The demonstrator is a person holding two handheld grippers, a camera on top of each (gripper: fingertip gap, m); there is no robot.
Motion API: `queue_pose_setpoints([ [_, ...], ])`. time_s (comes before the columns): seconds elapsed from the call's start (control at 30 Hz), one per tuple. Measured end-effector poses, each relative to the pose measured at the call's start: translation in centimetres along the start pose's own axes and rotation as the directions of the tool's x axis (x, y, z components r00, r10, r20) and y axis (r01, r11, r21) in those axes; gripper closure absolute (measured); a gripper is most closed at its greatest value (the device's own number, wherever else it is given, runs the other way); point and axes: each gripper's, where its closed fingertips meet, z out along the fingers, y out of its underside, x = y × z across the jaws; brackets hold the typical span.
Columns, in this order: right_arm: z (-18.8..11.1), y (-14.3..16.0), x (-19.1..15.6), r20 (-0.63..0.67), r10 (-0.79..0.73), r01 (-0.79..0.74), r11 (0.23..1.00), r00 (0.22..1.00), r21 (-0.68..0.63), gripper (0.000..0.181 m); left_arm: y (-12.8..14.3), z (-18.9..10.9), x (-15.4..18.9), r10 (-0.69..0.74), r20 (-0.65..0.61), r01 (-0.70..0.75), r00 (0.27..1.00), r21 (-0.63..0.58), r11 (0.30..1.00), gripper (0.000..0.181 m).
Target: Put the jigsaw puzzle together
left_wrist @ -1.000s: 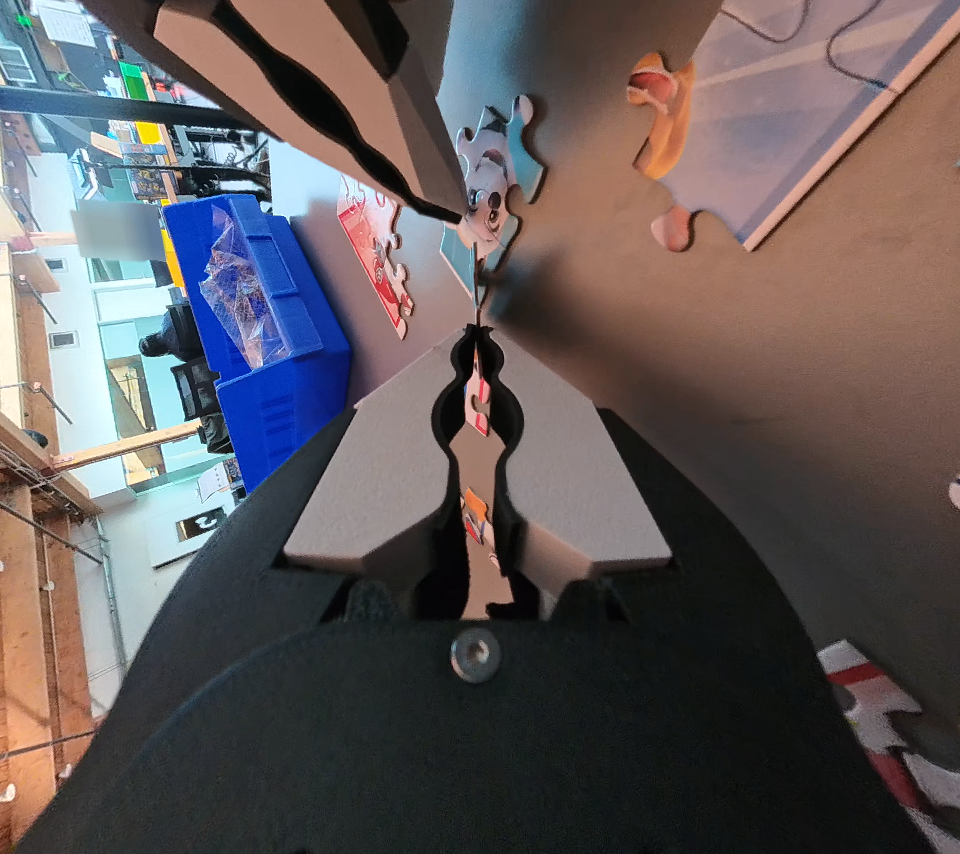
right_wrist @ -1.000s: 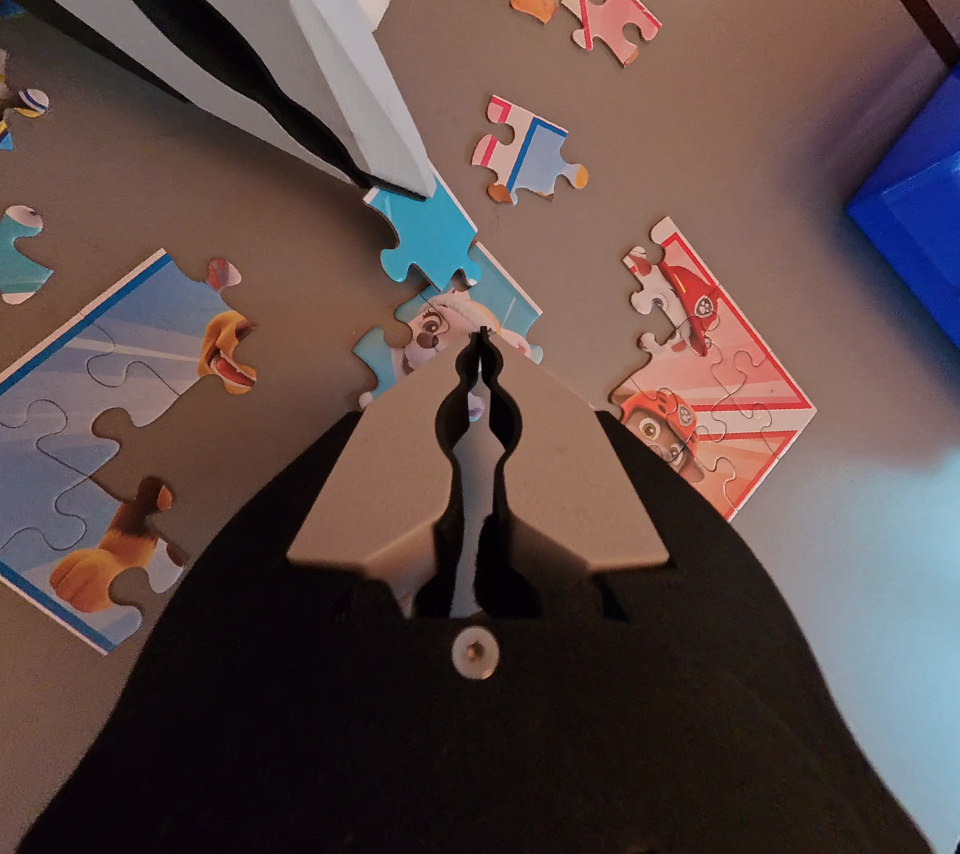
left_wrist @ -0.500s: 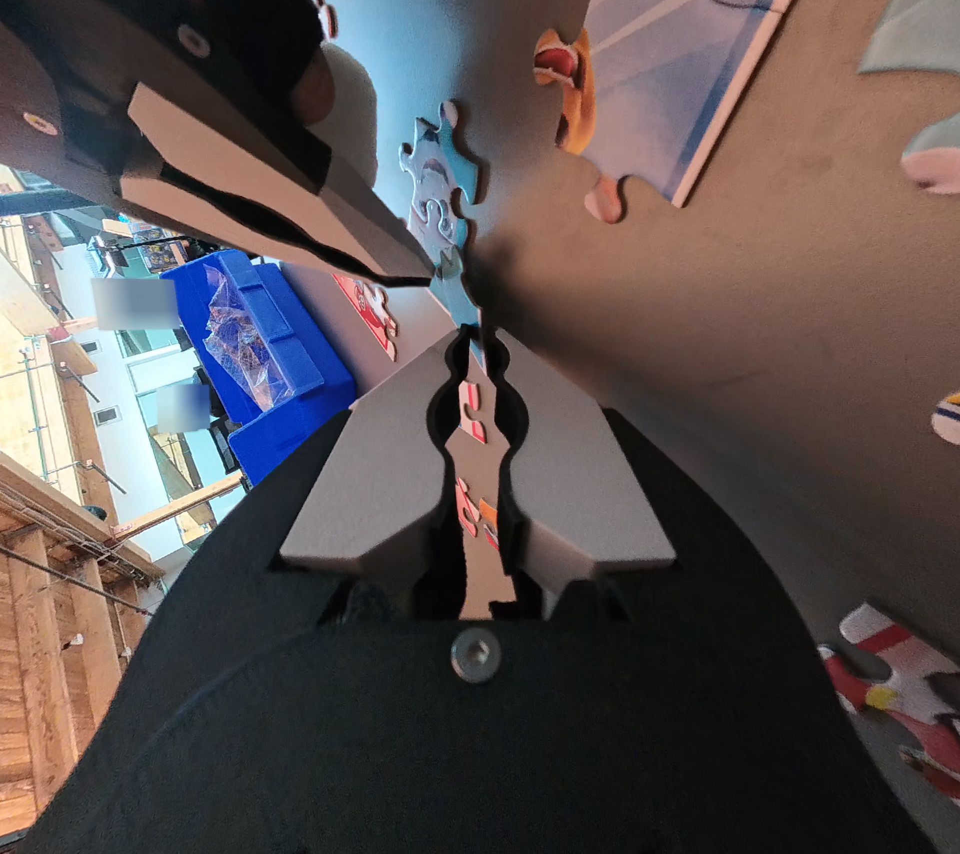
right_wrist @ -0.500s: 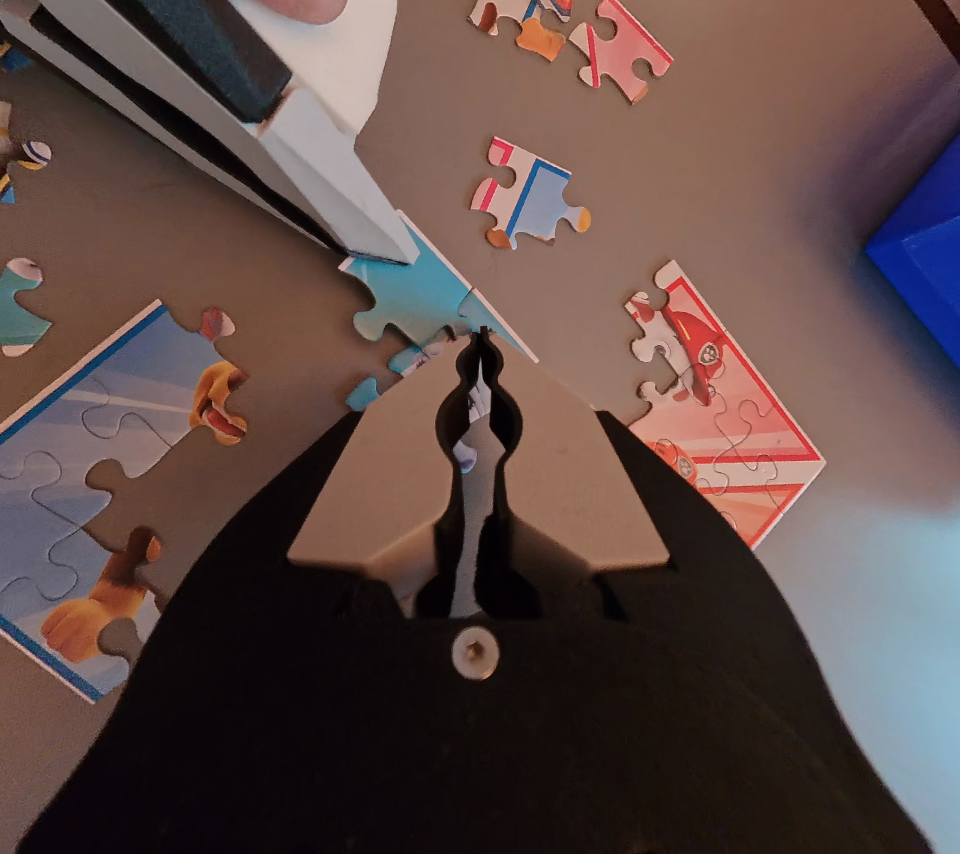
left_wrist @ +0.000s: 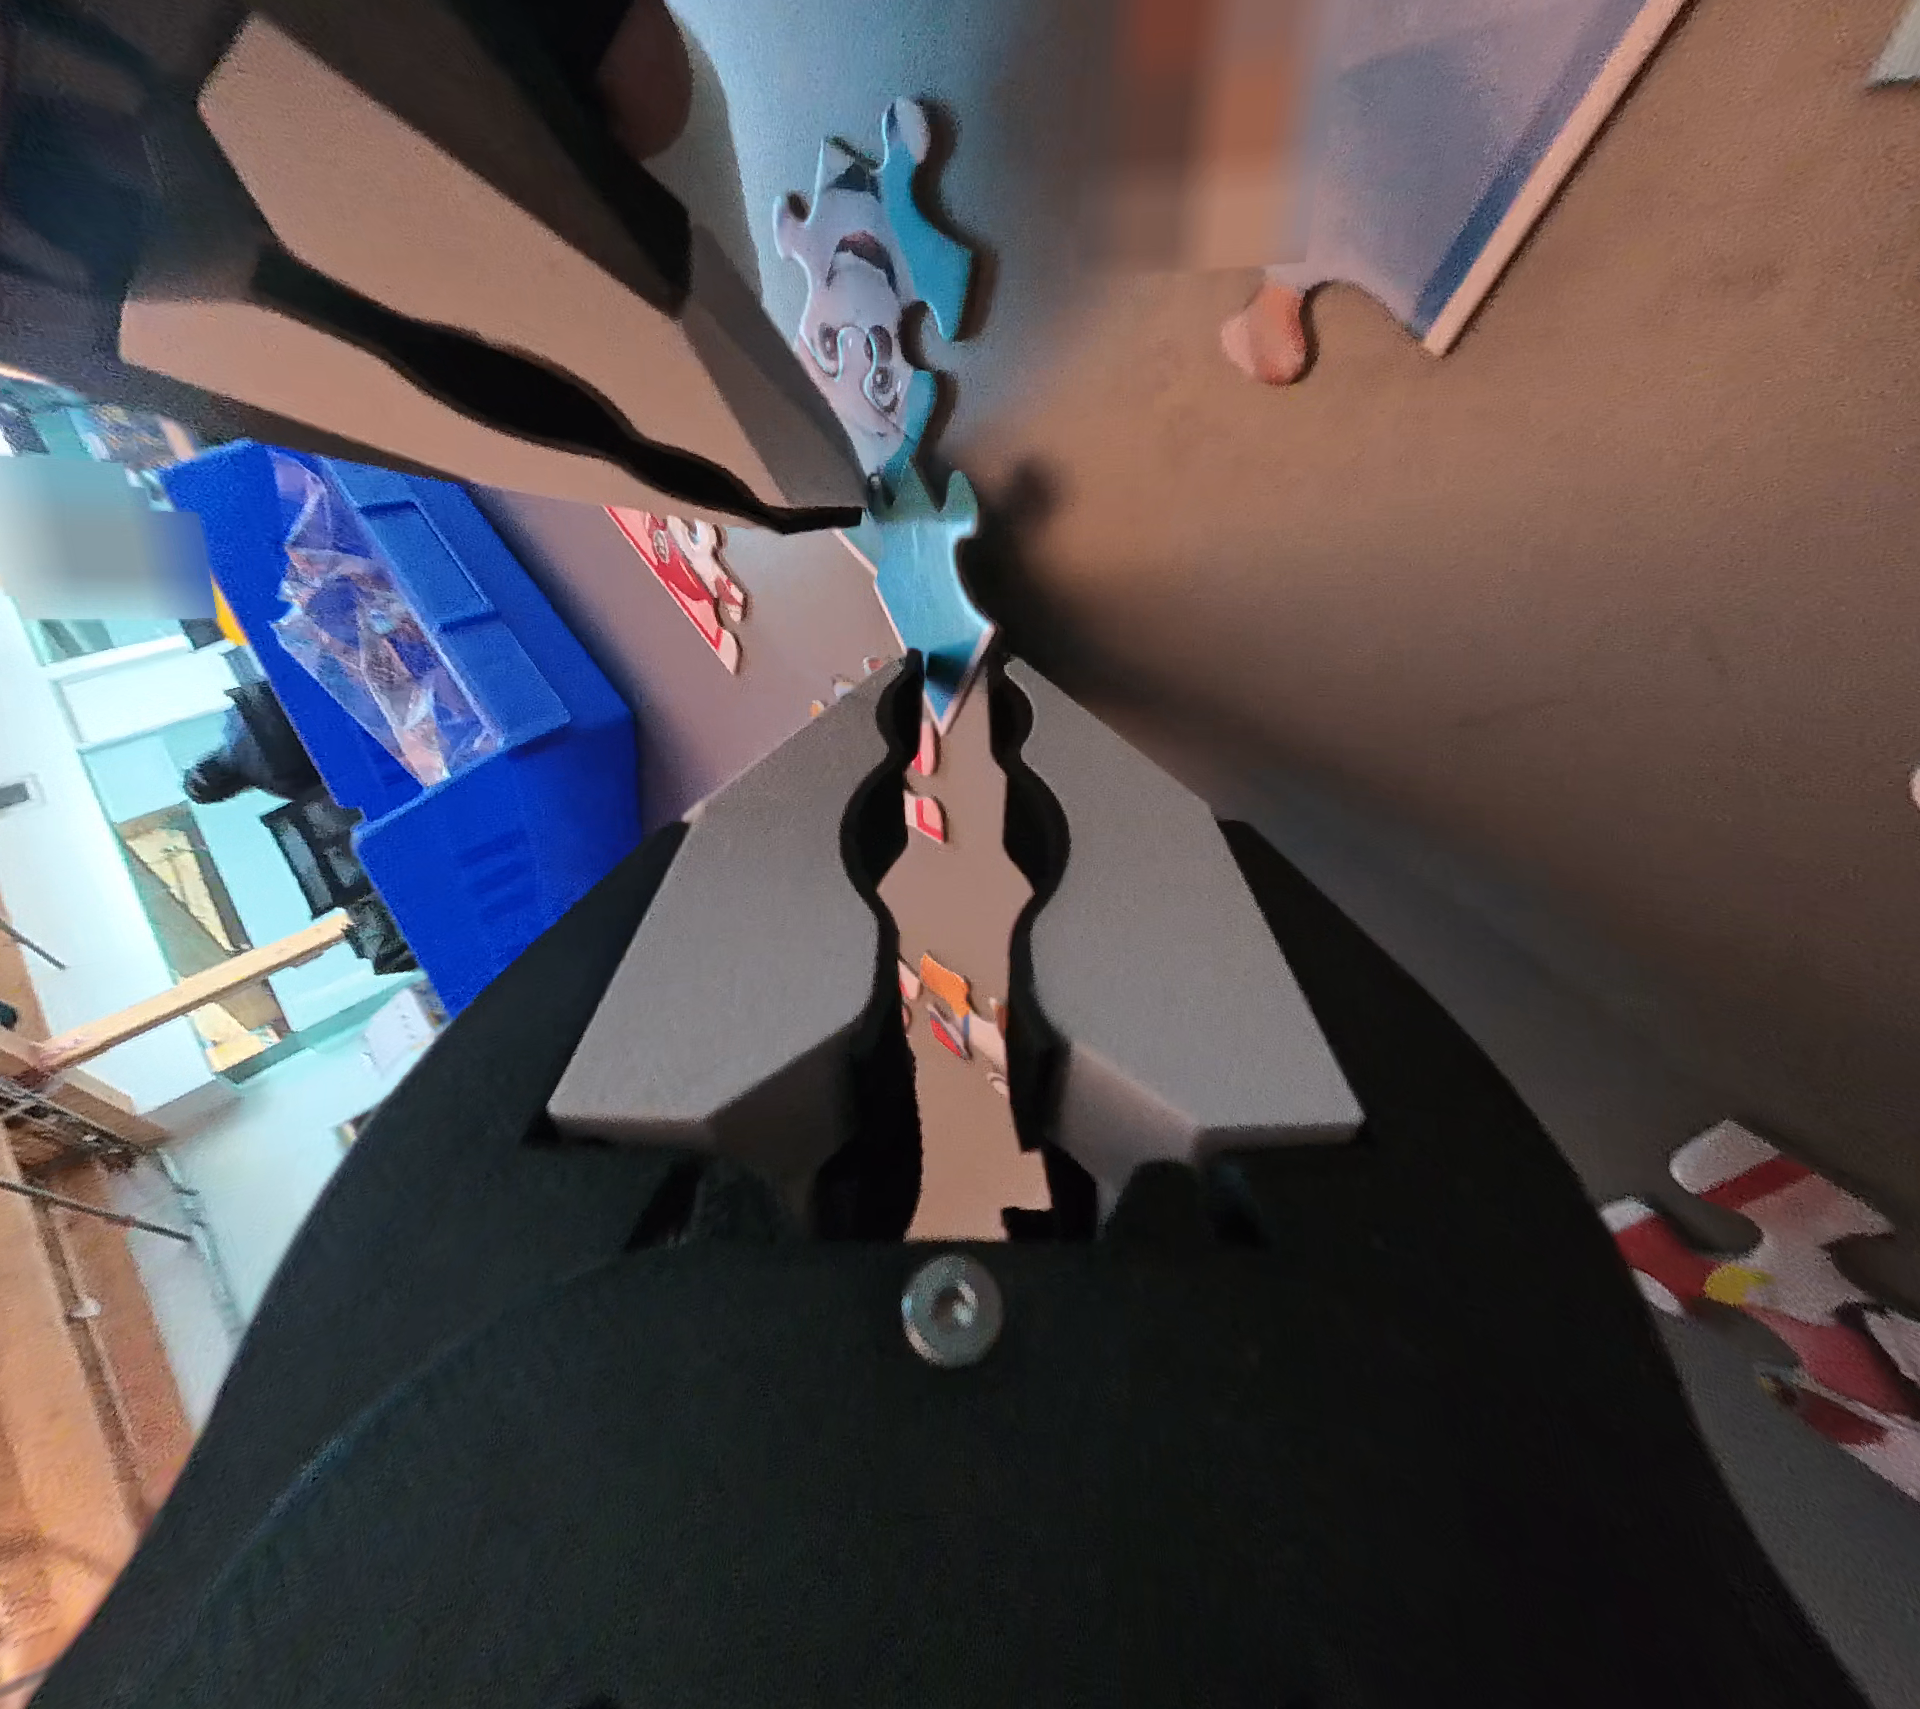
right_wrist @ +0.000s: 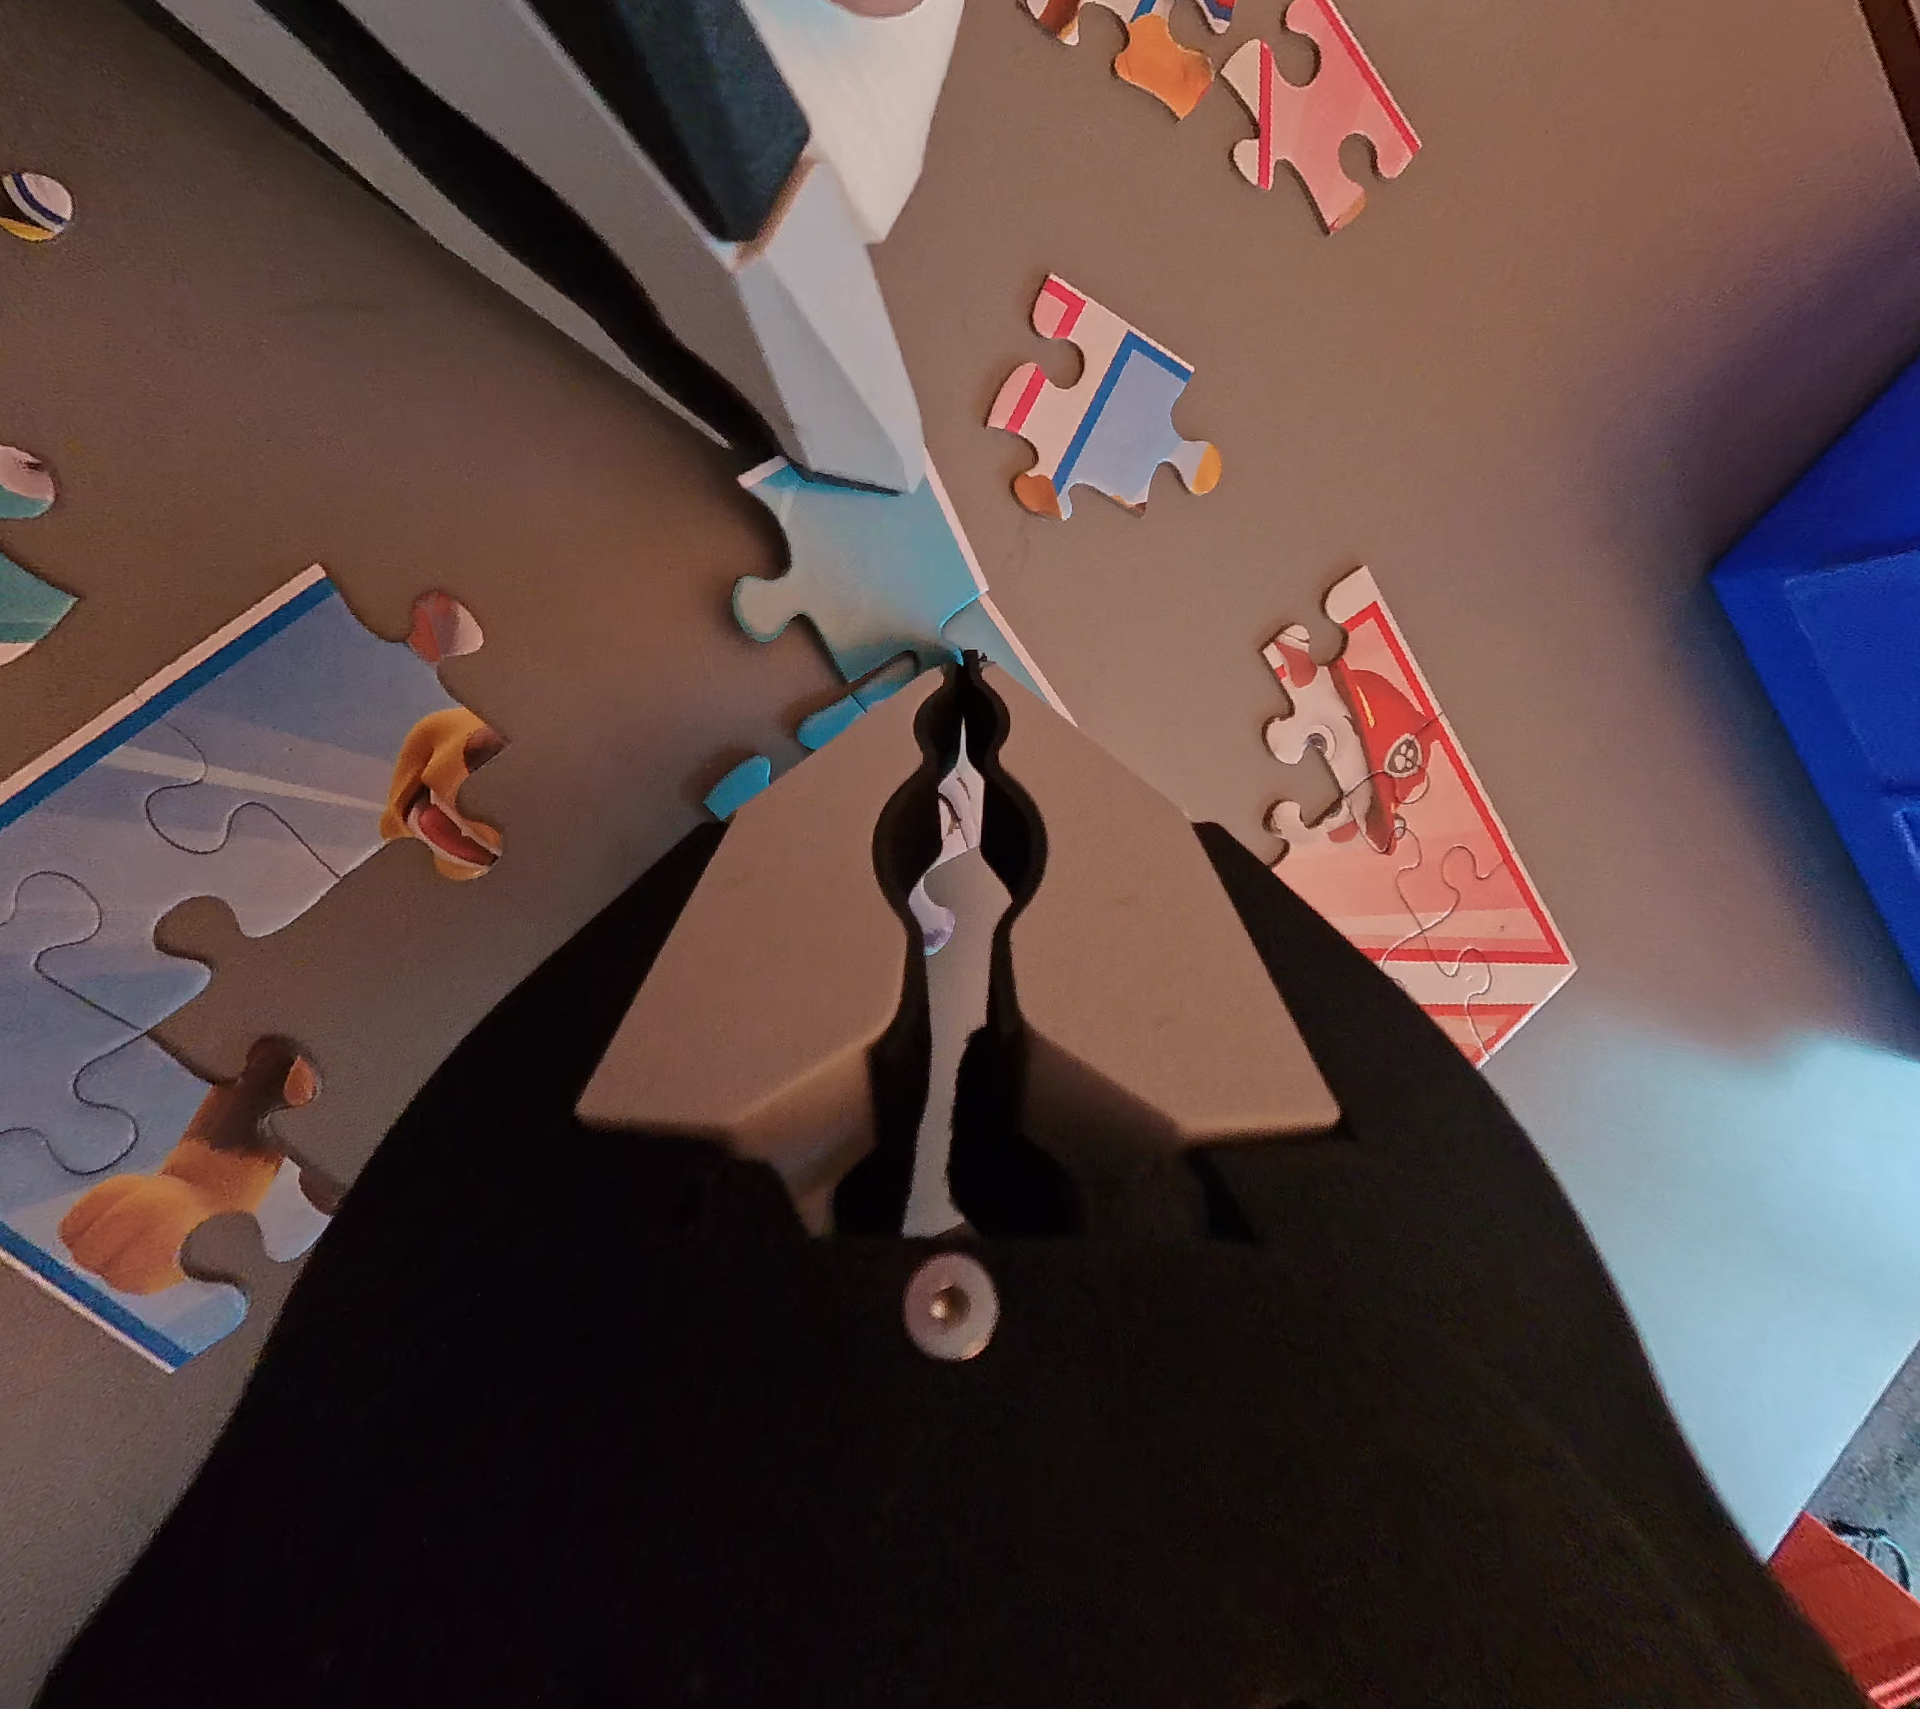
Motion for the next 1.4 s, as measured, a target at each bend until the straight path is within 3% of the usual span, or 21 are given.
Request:
queue_pose_setpoints([
  [0.27, 0.0, 0.0, 0.0, 0.001, 0.006, -0.006, 1.0, 1.0, 0.0, 0.181, 0.7, -1.1, 0.5, -0.166, -0.112, 0.165, 0.98, -0.02, 0.986, 0.157],
  [0.37, 0.0, 0.0, 0.0, 0.011, 0.016, -0.016, 1.0, 1.0, 0.006, 0.181, 0.6, -2.3, 1.2, -0.272, -0.207, 0.281, 0.94, 0.011, 0.96, 0.156],
  [0.5, 0.0, 0.0, 0.0, 0.024, 0.033, -0.033, 0.999, 0.999, 0.021, 0.181, -1.3, -3.4, -1.3, -0.54, -0.27, 0.585, 0.797, 0.125, 0.802, 0.169],
  [0.57, 0.0, 0.0, 0.0, 0.029, 0.049, -0.05, 0.998, 0.998, 0.024, 0.181, -1.6, -2.2, -1.4, -0.624, -0.295, 0.673, 0.724, 0.1, 0.733, 0.177],
  [0.67, -0.1, 0.0, 0.0, 0.03, 0.06, -0.061, 0.998, 0.998, 0.027, 0.181, -1.5, -0.2, 0.4, -0.656, -0.338, 0.705, 0.675, 0.032, 0.709, 0.181],
  [0.73, -0.2, 0.2, 0.1, 0.03, 0.057, -0.058, 0.998, 0.998, 0.026, 0.181, -2.2, 0.0, 0.5, -0.687, -0.354, 0.747, 0.634, 0.051, 0.663, 0.181],
  [0.97, -0.7, -0.6, 0.1, 0.047, 0.073, -0.076, 0.995, 0.996, 0.068, 0.181, -2.1, 0.1, 0.5, -0.727, -0.373, 0.792, 0.576, 0.037, 0.609, 0.181],
  [1.03, -0.2, 0.1, 0.0, 0.032, 0.038, -0.039, 0.999, 0.999, 0.021, 0.181, -2.0, 0.0, 0.5, -0.728, -0.374, 0.793, 0.574, 0.032, 0.609, 0.181],
  [1.1, -1.1, -0.2, 0.4, 0.04, 0.094, -0.096, 0.994, 0.995, 0.052, 0.181, -1.2, -0.1, 0.2, -0.735, -0.345, 0.787, 0.583, 0.018, 0.616, 0.181],
  [1.2, -4.0, 0.3, 2.1, -0.008, 0.181, -0.179, 0.977, 0.983, 0.115, 0.181, 0.7, -0.1, -1.7, -0.801, -0.277, 0.837, 0.532, 0.029, 0.546, 0.173],
  [1.3, -6.4, 1.5, 2.8, -0.013, 0.285, -0.28, 0.948, 0.958, 0.154, 0.167, 1.8, 0.7, -2.5, -0.831, -0.236, 0.856, 0.504, 0.006, 0.517, 0.164],
  [1.4, -7.3, 2.8, 2.3, -0.024, 0.297, -0.29, 0.944, 0.955, 0.157, 0.17, 2.5, 1.9, -1.8, -0.833, -0.22, 0.846, 0.507, -0.058, 0.53, 0.166],
])
